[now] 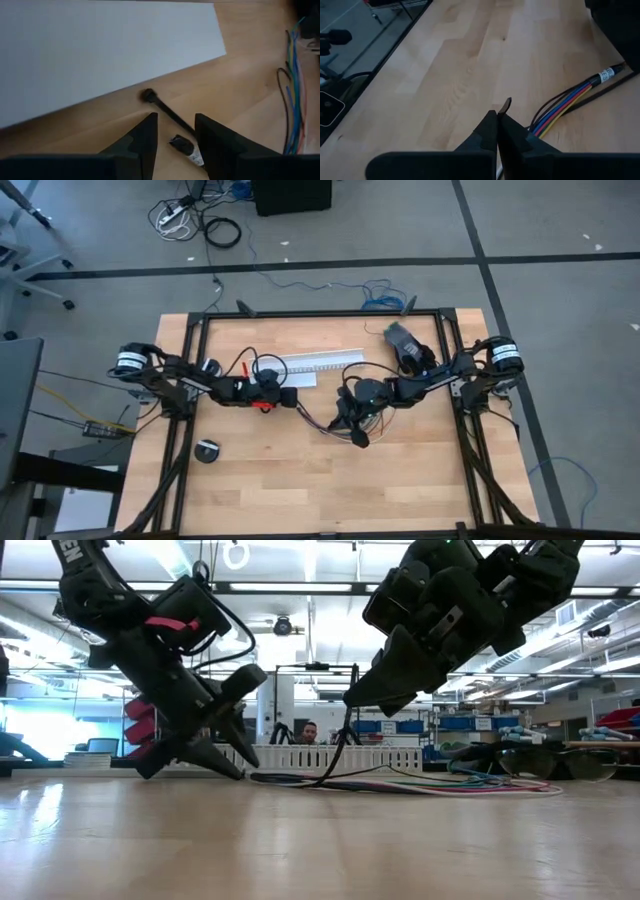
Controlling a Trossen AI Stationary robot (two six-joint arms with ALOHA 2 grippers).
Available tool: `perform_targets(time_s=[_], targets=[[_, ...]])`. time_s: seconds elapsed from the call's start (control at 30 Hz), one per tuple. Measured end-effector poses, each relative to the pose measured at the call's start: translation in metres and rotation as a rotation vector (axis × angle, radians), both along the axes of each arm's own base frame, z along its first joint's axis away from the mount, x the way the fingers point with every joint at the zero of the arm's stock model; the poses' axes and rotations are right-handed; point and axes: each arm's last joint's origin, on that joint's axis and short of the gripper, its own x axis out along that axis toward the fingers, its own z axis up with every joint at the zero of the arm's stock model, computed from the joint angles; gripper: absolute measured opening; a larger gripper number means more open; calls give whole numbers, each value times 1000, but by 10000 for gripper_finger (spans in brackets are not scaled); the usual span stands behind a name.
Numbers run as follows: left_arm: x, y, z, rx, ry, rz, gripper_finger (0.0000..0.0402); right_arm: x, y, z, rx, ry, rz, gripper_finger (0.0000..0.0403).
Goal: Ziptie cables
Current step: Wrap the colored wires together using a zip tie
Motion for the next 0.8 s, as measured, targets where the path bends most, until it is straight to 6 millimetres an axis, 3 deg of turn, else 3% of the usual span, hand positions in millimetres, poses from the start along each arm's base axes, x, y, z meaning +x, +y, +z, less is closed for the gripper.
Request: perform_targets(time_s=[0.53,0.8], targets=[[19,5,2,45,43,-33,126,1,0,2,-2,-31,3,0],[44,6,8,203,212,-211,126,1,0,3,0,-34,13,0]])
